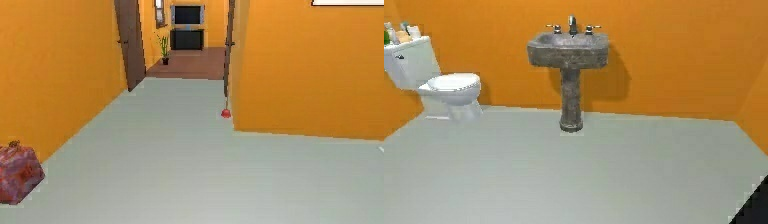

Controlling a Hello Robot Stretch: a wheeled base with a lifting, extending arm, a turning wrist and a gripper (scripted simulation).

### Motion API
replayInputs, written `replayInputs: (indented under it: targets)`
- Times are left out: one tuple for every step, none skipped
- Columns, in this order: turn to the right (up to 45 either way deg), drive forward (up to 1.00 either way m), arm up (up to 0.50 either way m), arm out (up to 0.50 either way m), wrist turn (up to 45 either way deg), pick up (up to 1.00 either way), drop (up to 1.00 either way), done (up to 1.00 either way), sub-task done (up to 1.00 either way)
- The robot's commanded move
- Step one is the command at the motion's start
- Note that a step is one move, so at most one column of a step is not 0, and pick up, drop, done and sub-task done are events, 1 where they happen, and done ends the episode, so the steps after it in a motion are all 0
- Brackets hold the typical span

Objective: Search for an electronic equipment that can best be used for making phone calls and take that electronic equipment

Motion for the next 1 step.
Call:
replayInputs:
  targets:
    - [0.0, 1.00, 0.00, 0.00, 0.0, 0.00, 0.00, 0.00, 0.00]
